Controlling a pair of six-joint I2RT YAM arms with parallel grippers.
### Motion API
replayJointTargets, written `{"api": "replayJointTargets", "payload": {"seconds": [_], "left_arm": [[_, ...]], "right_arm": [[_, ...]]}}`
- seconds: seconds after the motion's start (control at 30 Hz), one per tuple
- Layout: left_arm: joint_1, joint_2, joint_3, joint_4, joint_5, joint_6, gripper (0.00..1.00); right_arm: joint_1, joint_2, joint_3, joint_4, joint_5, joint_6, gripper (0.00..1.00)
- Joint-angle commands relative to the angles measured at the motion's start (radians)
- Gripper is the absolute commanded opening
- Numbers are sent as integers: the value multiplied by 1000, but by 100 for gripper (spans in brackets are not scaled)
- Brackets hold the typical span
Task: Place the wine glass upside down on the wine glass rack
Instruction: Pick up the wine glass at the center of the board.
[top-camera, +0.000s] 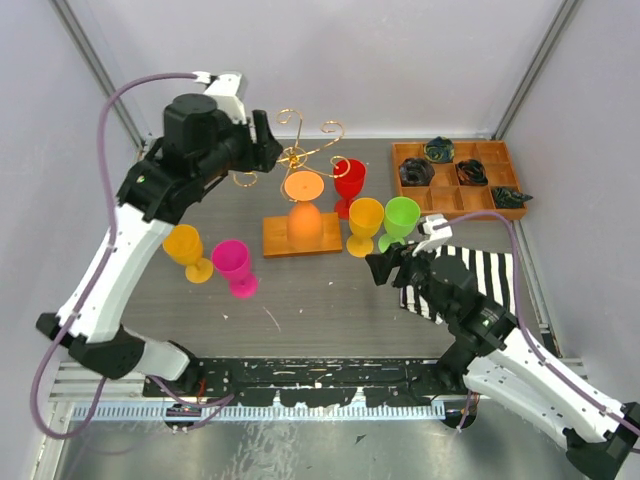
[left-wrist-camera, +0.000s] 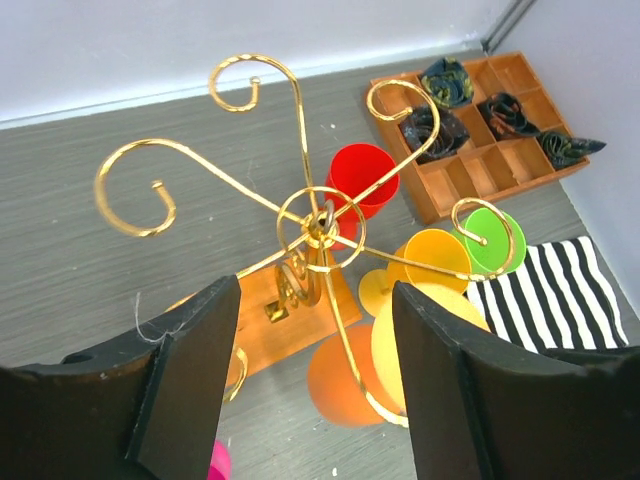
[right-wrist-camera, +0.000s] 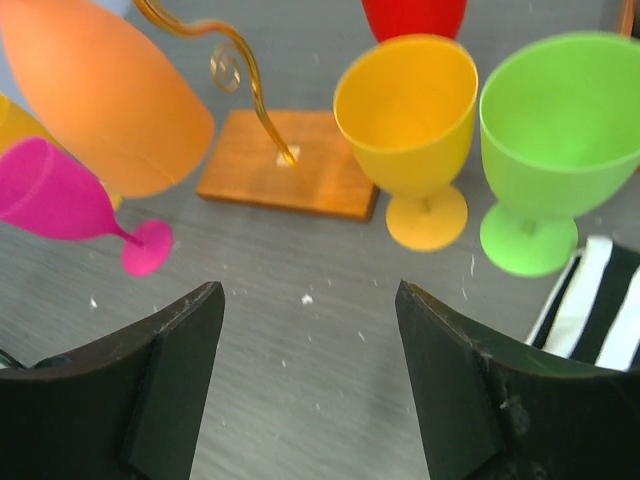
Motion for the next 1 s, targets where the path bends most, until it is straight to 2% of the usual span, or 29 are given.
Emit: {"api": "replayJointTargets", "payload": {"seconds": [0.0,0.17,0.3,0.33,0.63,0.97], "left_arm": [[0,-149,-16,-49,-88,-2,71],[0,-341,-154,-115,-164,-46,77],[1,-474,-266,-202,-213,-89,78],[0,-503,-297,-224,-228,-105,78],[0,-700,-524,-385,-259,-199,74],[0,-695,-683,-384,-245,-274,66]], "right_arm": [[5,66,82,-199,-8,105,77],[5,98,99,-279,-33,207,82],[5,106,99,-311,-100,259,98],[5,106,100,-321,-115,269,100],[4,16,46,-347,-145,367,100],[5,-78,59,-462,-101,342,99]]}}
